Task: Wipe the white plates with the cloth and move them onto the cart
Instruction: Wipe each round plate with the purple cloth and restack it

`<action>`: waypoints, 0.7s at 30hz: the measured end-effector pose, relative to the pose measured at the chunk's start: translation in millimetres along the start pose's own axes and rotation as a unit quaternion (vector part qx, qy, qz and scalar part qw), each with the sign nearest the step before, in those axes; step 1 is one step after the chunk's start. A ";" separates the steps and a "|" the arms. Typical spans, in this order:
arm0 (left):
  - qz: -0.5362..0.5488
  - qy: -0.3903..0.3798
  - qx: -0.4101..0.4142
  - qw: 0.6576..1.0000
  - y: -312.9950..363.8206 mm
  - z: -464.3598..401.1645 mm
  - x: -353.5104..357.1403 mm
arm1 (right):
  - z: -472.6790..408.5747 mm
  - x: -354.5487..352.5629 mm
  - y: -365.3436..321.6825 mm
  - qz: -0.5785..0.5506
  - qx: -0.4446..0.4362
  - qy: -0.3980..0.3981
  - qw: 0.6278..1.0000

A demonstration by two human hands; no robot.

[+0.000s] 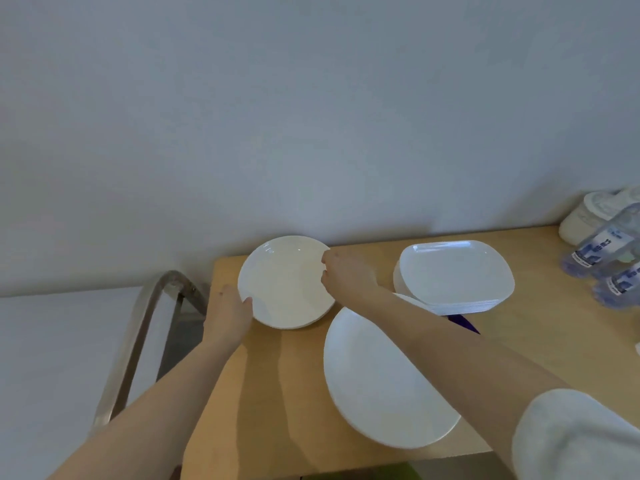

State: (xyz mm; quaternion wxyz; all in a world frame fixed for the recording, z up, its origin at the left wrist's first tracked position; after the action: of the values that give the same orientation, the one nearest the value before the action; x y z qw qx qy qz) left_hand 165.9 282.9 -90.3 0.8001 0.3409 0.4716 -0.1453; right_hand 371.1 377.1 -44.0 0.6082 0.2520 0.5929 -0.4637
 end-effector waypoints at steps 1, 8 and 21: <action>-0.006 -0.008 0.000 1.000 0.0 -3.1 0.2 | -5.1 6.1 -1.9 0.009 0.005 -0.007 1.000; -0.004 -0.012 0.018 1.000 -2.2 -19.1 3.1 | -30.4 26.1 5.0 -0.011 0.061 0.012 0.998; -0.012 -0.031 0.013 0.999 -4.4 -43.3 11.2 | -48.8 30.7 17.1 -0.066 0.084 -0.008 0.994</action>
State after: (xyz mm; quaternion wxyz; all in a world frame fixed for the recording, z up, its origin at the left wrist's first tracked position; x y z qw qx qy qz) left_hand 140.8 310.3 -115.5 0.8082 0.3407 0.4487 -0.1714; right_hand 358.0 418.4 -85.8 0.5576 0.2591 0.5625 -0.5527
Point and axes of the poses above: each hand's wrist, its own z-axis away from the middle knuckle, its own x-axis out of the palm, y = z × x, the point moved 3 cm from there along -z, towards the middle knuckle, and after that the axes turned 8 degrees about -x, right-handed, at the moved point
